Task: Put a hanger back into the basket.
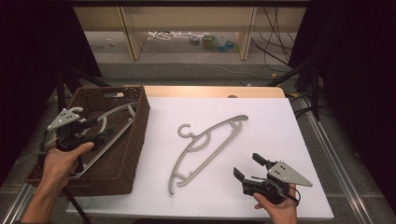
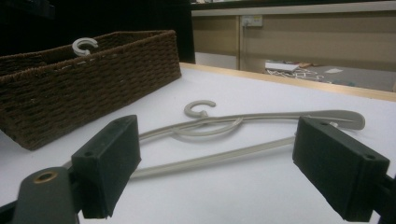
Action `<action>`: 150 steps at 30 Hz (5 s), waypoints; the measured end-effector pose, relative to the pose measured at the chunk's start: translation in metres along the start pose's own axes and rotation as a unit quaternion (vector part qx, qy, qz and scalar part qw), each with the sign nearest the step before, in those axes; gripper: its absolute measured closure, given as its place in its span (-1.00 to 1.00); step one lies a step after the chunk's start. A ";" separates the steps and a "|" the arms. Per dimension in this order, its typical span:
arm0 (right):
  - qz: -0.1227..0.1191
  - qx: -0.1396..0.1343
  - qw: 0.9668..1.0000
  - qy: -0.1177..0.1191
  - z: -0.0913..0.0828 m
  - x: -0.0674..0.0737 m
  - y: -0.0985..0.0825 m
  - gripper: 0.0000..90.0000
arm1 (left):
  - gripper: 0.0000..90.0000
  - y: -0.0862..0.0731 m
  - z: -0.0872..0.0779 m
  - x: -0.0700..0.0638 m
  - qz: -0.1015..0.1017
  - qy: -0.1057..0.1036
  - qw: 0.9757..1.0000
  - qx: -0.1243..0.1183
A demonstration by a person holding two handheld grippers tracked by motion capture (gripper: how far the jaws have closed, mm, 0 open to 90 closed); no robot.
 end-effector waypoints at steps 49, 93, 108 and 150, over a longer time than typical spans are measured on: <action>0.005 0.003 1.000 0.003 0.000 -0.002 0.000 -0.65 | -0.61 -0.025 0.051 -0.105 0.059 -0.112 0.992 -0.019; -0.004 -0.005 1.000 0.002 -0.002 0.000 0.002 -0.64 | -0.15 -0.056 0.199 -0.141 0.188 -0.092 0.934 0.289; -0.004 -0.006 1.000 0.004 -0.002 -0.001 0.002 -0.64 | 0.13 -0.059 0.211 -0.144 0.218 -0.092 0.906 0.352; 0.026 -0.003 1.000 0.009 -0.004 -0.005 0.002 -0.62 | 0.78 -0.050 0.224 -0.142 0.176 -0.072 0.919 0.345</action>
Point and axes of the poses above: each handheld gripper's, and its own axes: z roughly forward along the jaws, y roughly out of its top, x roughly to its left, the point moved 1 cm from there along z, roughly forward along the jaws, and after that the axes turned 1 degree about x, right-handed, at the moved point
